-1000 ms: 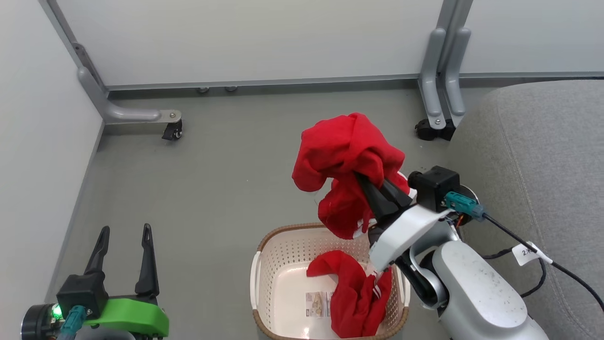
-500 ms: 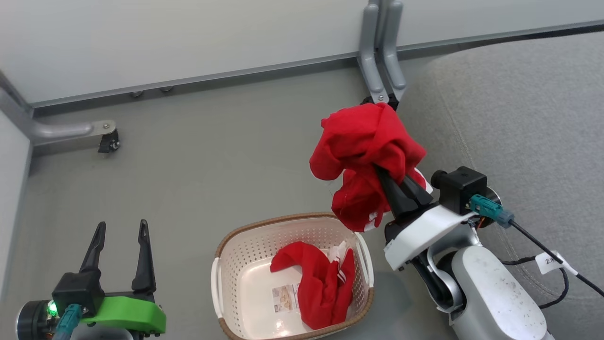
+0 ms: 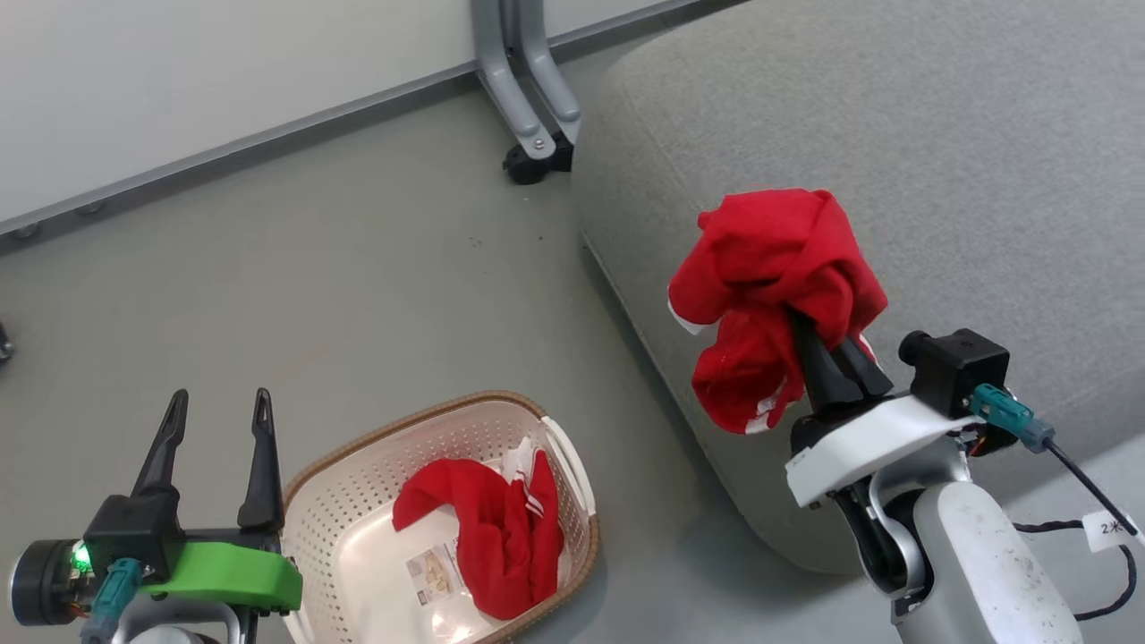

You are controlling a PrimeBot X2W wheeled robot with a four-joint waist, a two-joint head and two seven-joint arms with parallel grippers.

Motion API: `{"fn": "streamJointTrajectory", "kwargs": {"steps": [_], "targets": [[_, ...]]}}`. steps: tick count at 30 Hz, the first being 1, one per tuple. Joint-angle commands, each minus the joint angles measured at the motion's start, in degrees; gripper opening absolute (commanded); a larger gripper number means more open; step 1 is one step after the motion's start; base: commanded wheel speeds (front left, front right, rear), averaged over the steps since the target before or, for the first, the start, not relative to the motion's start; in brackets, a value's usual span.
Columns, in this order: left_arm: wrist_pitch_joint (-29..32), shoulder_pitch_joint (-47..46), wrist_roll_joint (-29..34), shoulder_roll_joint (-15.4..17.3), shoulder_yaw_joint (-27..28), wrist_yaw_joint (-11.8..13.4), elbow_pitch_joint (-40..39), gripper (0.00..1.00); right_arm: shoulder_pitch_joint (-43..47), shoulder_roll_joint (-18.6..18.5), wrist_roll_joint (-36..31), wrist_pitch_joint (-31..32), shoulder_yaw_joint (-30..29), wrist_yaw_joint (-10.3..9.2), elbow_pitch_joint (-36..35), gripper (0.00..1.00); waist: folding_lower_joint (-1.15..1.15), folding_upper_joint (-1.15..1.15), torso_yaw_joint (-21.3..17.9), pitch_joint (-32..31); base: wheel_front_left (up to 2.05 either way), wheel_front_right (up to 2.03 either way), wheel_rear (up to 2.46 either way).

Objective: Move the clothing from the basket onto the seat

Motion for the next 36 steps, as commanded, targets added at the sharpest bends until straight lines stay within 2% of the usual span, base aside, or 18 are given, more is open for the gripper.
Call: {"fn": "streamJointTrajectory", "kwargs": {"steps": [1, 7, 17, 24, 32, 36], "targets": [[0.08, -1.09, 0.21, 0.78, 0.16, 0.07, -0.50, 1.00, 0.32, 0.34, -0.09, -0.65, -0.81, 0.00, -0.32, 0.00, 0.00, 0.00, -4.74, 3.33, 0.00, 0.00, 0.00], [1.26, -2.84, 1.08, 2.28, 0.20, 0.11, -3.03, 1.00, -1.72, 0.68, 0.37, -2.66, -5.89, 0.00, 0.90, 0.00, 0.00, 0.00, -5.95, 7.36, 0.00, 0.00, 0.00], [5.24, -8.68, 3.60, 6.99, 0.58, -0.39, -12.05, 1.00, -13.79, -0.48, 3.75, -6.72, -16.58, 0.00, 7.35, 0.00, 0.00, 0.00, -2.85, 20.39, 0.00, 0.00, 0.00], [7.03, -12.24, 4.91, 9.99, 2.45, 0.16, -17.26, 1.00, -26.55, -5.15, 6.45, -8.50, -20.43, 0.00, 14.09, 0.00, 0.00, 0.00, -0.25, 29.05, 0.00, 0.00, 0.00], [6.99, -15.81, 5.27, 10.68, 2.62, -0.32, -19.65, 1.00, -37.40, -11.92, 8.85, -9.68, -22.51, -0.01, 22.60, 0.00, 0.00, 0.00, 2.70, 34.77, 0.00, 0.00, 0.00], [7.02, -16.92, 5.46, 11.02, 2.66, -0.41, -20.10, 1.00, -40.26, -14.01, 10.04, -10.05, -22.52, -0.01, 28.05, 0.00, 0.00, 0.00, 3.61, 36.72, 0.00, 0.00, 0.00]]}}
